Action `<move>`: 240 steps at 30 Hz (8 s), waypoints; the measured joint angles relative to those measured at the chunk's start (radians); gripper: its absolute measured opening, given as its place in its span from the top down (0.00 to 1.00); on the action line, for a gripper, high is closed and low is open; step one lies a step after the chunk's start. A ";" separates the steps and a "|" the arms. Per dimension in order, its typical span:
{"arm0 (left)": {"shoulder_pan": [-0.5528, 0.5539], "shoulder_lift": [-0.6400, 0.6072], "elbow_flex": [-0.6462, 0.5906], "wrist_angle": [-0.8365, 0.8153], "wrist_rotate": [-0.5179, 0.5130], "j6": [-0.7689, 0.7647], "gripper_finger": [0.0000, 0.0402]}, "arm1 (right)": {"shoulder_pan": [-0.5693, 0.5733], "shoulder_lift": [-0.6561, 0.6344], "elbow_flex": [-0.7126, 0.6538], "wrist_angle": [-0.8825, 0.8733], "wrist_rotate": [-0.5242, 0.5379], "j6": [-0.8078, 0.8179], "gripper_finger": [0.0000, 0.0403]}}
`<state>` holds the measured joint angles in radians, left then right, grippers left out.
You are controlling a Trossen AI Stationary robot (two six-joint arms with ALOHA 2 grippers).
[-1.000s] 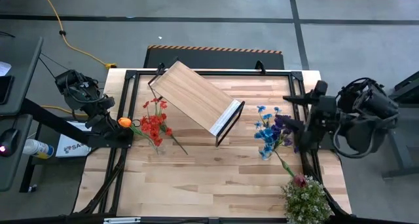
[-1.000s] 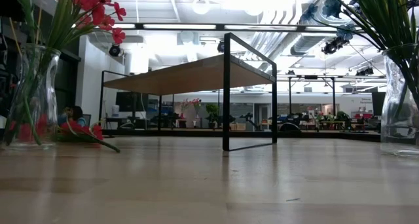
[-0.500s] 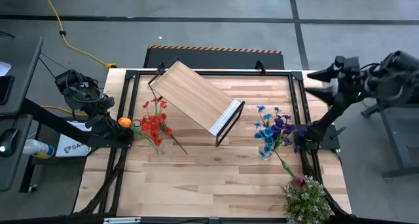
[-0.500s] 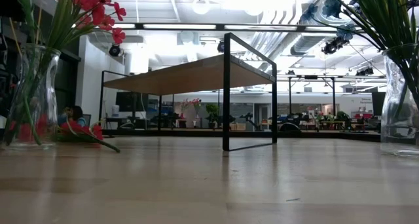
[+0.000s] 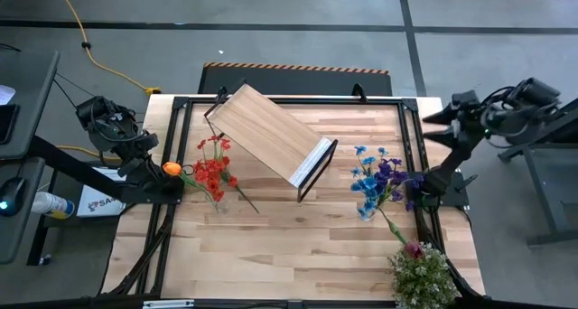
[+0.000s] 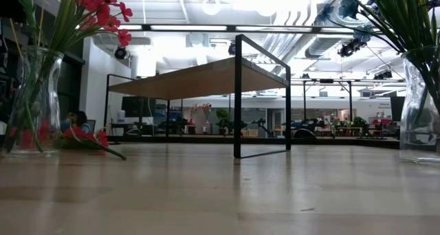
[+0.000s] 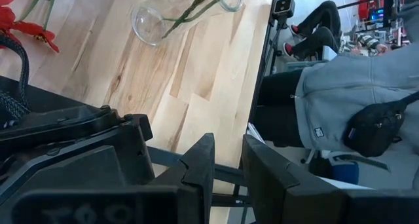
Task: Pick and place flowers into a vace then onto a shelf
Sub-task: Put the red flower into the left transparent vase
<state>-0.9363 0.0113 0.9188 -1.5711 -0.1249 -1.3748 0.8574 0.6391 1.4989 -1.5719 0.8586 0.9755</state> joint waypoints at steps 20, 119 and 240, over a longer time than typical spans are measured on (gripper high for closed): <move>0.000 0.000 0.000 0.000 0.001 0.008 0.72 | -0.102 -0.319 -0.690 0.014 -0.594 0.595 0.34; 0.000 0.197 -0.181 0.230 -0.210 -0.008 0.72 | -0.439 -0.108 -0.248 0.817 -0.082 -0.244 0.35; 0.001 0.278 -0.139 0.000 -0.739 -1.356 0.88 | -0.439 0.007 -0.249 1.406 -0.450 -0.696 0.35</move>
<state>-0.9354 0.2897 0.7799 -1.5713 -0.8642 -2.7306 0.4187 0.6464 1.2495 -0.1661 0.4084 0.2790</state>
